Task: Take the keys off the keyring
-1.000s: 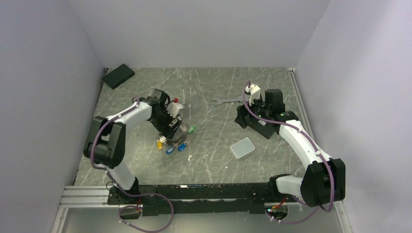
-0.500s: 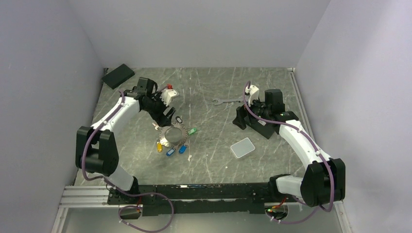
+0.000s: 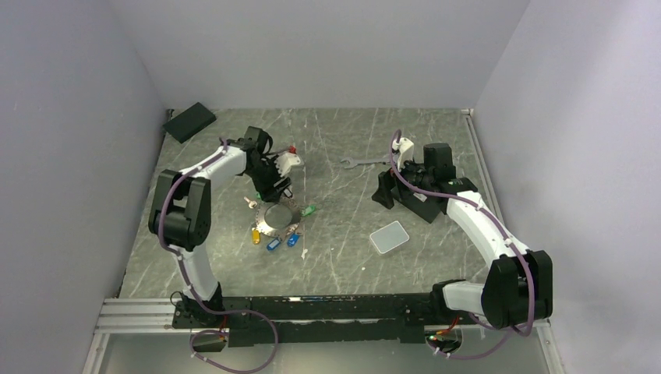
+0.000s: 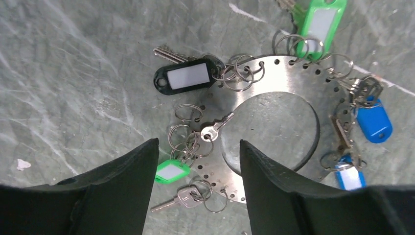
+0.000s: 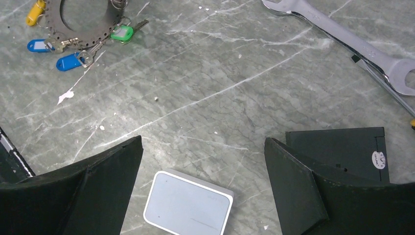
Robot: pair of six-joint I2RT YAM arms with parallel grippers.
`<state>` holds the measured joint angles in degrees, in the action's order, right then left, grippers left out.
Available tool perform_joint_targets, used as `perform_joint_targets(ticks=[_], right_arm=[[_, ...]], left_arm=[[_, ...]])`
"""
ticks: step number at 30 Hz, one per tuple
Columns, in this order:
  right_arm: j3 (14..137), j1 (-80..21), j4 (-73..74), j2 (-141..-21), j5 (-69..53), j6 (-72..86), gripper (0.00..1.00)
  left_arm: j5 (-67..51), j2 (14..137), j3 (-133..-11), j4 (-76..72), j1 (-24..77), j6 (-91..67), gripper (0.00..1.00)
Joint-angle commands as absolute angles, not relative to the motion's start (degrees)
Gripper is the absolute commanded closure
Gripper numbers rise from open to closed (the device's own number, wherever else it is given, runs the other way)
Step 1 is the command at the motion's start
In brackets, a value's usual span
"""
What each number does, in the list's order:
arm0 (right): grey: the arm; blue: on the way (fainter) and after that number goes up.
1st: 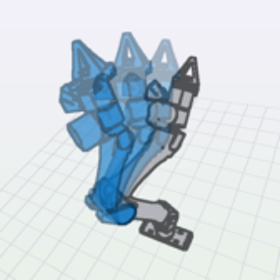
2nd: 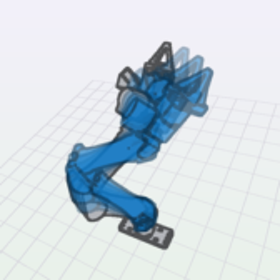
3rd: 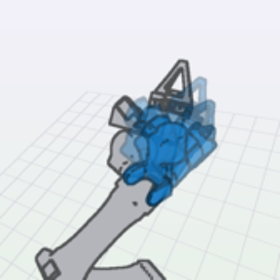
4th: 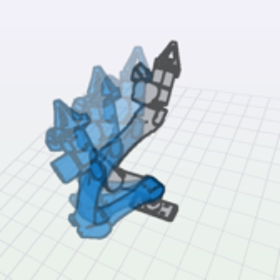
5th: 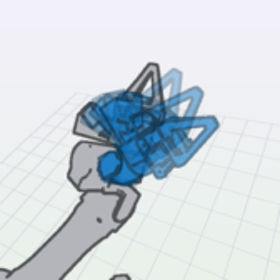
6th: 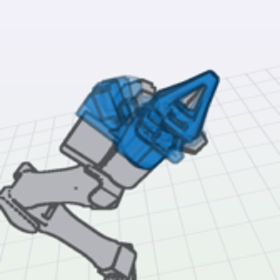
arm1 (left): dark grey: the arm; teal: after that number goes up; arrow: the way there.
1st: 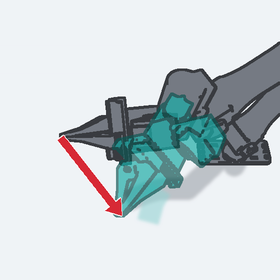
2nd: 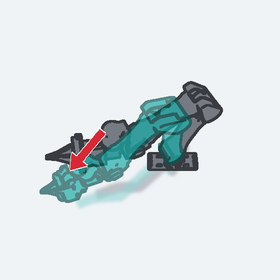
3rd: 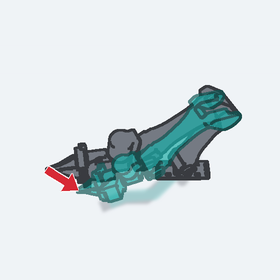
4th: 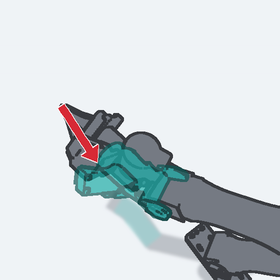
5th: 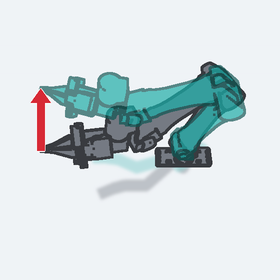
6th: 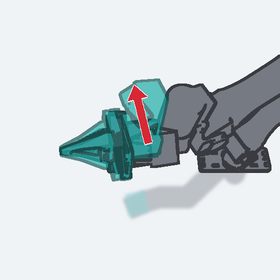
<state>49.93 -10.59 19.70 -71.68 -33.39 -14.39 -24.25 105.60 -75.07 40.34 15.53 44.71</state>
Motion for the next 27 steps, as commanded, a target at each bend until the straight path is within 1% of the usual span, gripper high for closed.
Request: perform_joint_targets(ticks=[1,4,11,15,20,27], right_arm=[[50.89,-10.63,18.81,-71.41,-34.94,-14.37,0.00],[50.92,-10.63,18.80,-71.35,-35.36,-14.30,0.00],[50.72,-10.63,18.50,-71.06,-36.06,-13.92,0.00],[51.20,-10.57,17.95,-71.10,-37.49,-12.74,0.00],[53.96,-10.84,17.76,-71.56,-39.81,-11.80,0.00],[56.60,-13.26,11.65,-72.30,-44.84,-8.51,0.00]], left_arm=[[-20.41,106.94,-76.07,40.51,15.96,49.14,0.37],[-19.24,107.02,-74.91,40.77,15.98,50.50,0.51],[-21.59,103.13,-72.96,41.53,16.00,49.07,0.85],[-23.36,99.48,-72.25,41.90,16.08,46.89,1.00],[-28.85,94.43,-71.78,41.95,16.20,43.88,1.00],[-33.11,87.39,-73.02,43.19,18.72,41.32,1.00]])
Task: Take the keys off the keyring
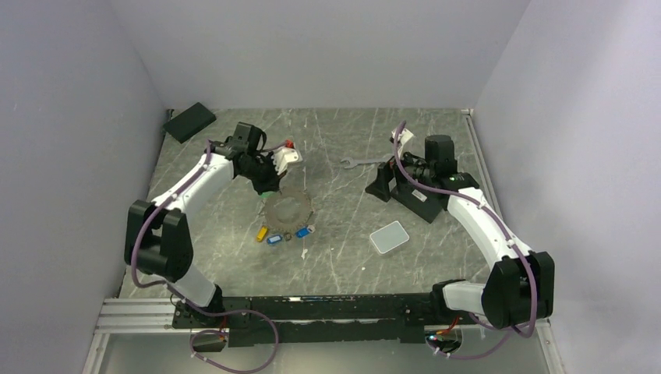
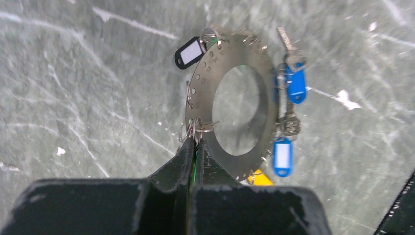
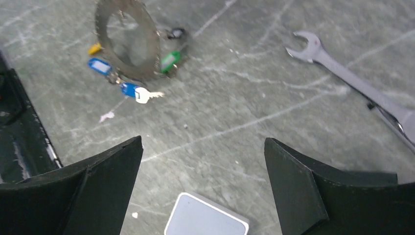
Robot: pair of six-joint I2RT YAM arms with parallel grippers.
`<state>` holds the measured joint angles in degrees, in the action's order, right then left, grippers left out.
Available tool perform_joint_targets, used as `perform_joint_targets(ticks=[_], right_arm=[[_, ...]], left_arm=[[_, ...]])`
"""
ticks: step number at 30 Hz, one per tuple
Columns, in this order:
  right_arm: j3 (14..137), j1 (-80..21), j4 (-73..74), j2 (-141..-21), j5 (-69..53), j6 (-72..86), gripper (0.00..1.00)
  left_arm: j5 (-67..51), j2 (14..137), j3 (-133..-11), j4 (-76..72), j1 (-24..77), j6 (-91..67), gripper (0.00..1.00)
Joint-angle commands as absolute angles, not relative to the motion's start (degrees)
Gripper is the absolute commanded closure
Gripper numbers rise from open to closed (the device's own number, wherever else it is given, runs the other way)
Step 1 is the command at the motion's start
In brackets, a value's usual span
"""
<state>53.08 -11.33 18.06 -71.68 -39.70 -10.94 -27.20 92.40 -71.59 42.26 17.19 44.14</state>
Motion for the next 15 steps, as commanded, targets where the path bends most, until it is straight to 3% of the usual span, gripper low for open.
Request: perform_joint_targets(ticks=[1,15], right_arm=[[56.87,-14.06,10.44,-72.90,-45.69,-7.66,0.00],[60.66,-28.69,-3.58,-86.29,-51.43,-9.27,0.01]], left_arm=[[-33.85,86.65,-73.24,43.24,18.98,40.78,1.00],[-45.22,81.84,-70.70,43.97,22.61,39.77,1.00]])
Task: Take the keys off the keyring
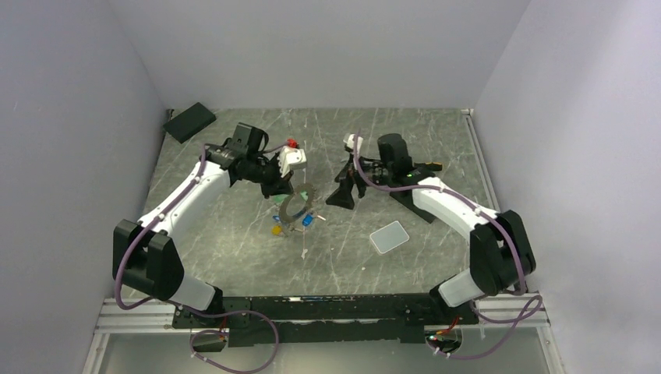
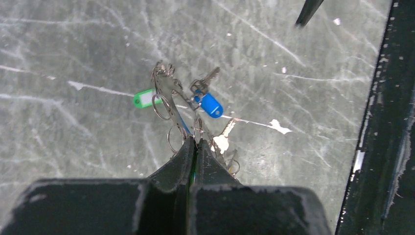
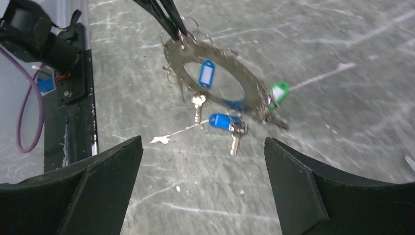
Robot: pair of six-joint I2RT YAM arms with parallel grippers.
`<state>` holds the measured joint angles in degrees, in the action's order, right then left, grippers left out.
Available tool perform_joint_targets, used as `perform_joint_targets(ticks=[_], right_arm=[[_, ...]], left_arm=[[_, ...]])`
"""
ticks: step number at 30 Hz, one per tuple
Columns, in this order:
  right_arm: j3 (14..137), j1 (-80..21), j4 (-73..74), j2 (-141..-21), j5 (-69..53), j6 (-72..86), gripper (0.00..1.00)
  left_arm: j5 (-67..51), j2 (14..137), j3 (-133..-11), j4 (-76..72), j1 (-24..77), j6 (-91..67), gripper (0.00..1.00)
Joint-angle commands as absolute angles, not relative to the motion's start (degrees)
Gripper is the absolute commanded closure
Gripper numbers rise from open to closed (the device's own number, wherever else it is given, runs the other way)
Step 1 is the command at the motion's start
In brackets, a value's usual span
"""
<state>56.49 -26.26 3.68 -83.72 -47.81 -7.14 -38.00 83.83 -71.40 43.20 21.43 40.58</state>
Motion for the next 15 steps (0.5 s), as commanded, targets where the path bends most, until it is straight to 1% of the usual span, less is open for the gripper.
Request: perform_joint_targets(ticks=[1,6,12,15], right_arm=[[61.10,-29.19,-3.94,-87.29,-52.06,-10.23,0.01],[62.23,-31.78,-1.89,-89.67,-52.36,-19.70,0.05],[60.14,-33.09,-2.53,-91.09,-54.56,-25.14,0.14],[58.89,-33.73,-4.39,-91.67,-56.10,-24.86,0.20]], left_arm=[[-46.16,81.78,-70.50,44.41,22.67,40.25,1.00],[-50.68,81.52,-70.27,47.45,22.85,44.18,1.00],[-55.21,81.39,-70.54,50.96,22.85,49.39,1.00],[-56.51,81.47,-70.56,51.57,22.85,50.69,1.00]])
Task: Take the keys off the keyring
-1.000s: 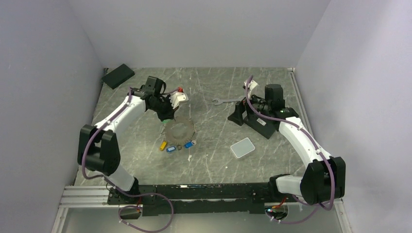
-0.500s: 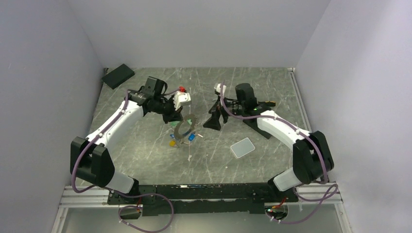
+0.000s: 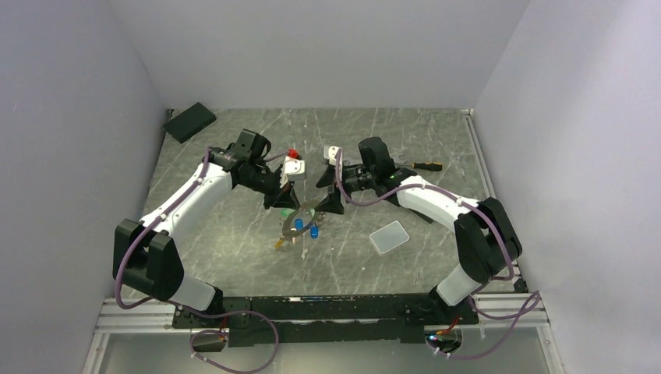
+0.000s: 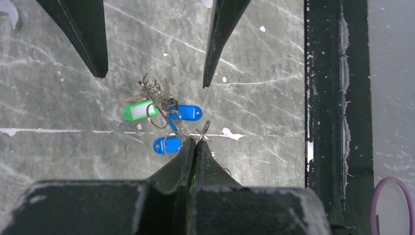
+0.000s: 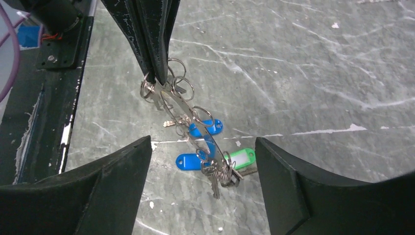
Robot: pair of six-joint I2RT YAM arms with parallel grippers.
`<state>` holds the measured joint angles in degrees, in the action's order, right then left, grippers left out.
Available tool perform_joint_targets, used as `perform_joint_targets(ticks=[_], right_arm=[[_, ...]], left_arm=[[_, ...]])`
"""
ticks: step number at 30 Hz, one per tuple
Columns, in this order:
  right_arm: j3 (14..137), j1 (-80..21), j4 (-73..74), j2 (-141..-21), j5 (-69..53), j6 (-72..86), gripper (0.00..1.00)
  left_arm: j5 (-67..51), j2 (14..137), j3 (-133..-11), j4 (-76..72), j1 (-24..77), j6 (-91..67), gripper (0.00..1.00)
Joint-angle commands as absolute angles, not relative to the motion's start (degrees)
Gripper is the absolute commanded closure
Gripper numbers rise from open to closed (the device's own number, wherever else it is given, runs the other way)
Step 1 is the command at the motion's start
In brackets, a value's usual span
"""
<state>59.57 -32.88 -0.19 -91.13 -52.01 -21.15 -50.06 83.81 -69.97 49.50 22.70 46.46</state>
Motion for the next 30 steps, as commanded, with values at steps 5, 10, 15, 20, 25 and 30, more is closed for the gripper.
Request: perform_joint_targets(ticks=[5,10,15,20,25,30], right_arm=[[57.23,-34.95,-6.07,-93.26,-55.68,-25.32,0.28],[56.47,-35.93,-9.01,-95.39,-54.91,-24.17,0.28],[57.17,-36.53,-11.90,-98.11,-54.74,-22.85,0.27],[58.40,-37.07,-13.63,-99.62,-55.54,-22.17,0.12],[59.68,-37.68,-13.03,-100.91,-56.21,-22.63,0.11],[59.71,-37.96,-13.10,-101.35,-56.66,-22.45,0.36]], left_arm=[[-57.12,81.56,-70.52,51.86,22.85,51.09,1.00],[-57.47,81.78,-70.34,52.25,22.85,51.78,1.00],[-57.14,81.74,-69.62,51.97,22.85,52.17,1.00],[-57.08,81.83,-69.61,52.77,22.85,53.02,1.00],[-57.12,82.00,-69.77,53.37,22.85,53.92,1.00],[-57.03,82.31,-69.97,53.65,22.85,53.92,1.00]])
